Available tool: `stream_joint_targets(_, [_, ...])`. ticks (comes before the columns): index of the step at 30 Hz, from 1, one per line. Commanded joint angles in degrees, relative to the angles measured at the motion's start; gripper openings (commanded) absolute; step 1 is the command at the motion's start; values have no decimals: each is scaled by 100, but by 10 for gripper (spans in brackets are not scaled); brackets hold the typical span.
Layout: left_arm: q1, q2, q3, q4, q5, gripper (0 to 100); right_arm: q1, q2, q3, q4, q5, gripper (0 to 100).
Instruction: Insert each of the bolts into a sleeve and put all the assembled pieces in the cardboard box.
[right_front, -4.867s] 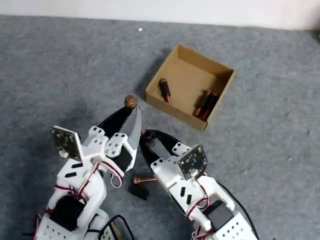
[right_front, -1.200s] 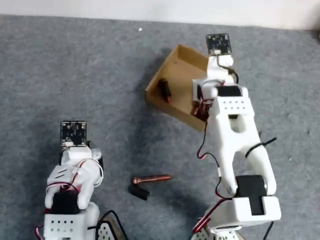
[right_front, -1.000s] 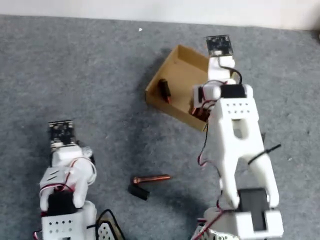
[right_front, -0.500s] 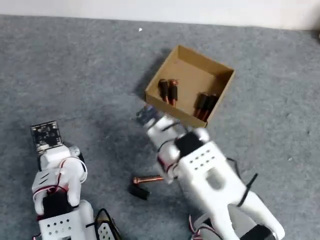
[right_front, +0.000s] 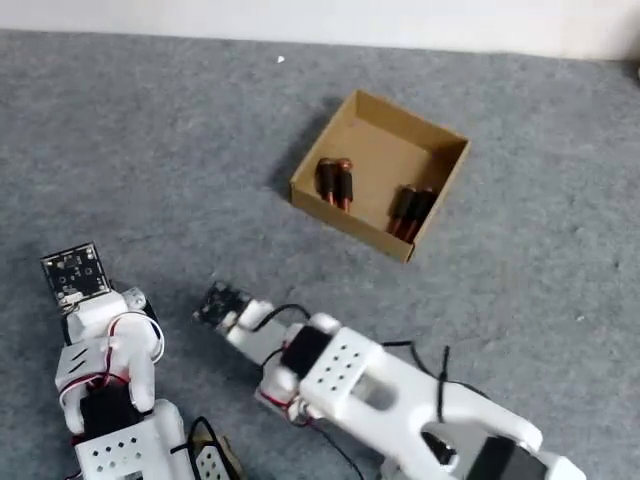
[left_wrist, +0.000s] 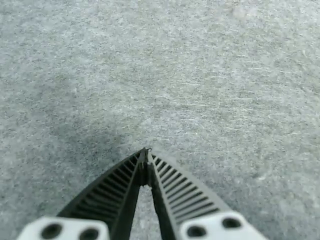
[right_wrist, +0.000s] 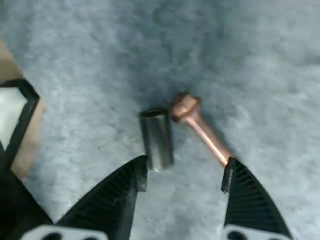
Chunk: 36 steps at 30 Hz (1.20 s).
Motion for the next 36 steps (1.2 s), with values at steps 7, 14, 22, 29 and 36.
stream_joint_targets(7, [-66, -31, -259, -141, -44, 30, -330, 1042, -22, -664, -70, 224])
stream_joint_targets(14, [-66, -31, -259, -141, -44, 30, -321, 1560, -40, -1042, -62, 97])
stream_joint_targets(22, [-48, -31, -251, -123, -44, 30, 233, 1560, -92, -1112, -9, 5])
stream_joint_targets(29, [-40, -31, -163, -167, -62, 30, 1991, 1543, -576, -2193, 571, 5])
stream_joint_targets(36, [-31, -31, -163, -158, -62, 31, 3169, 664, -1235, -2255, 545, 5])
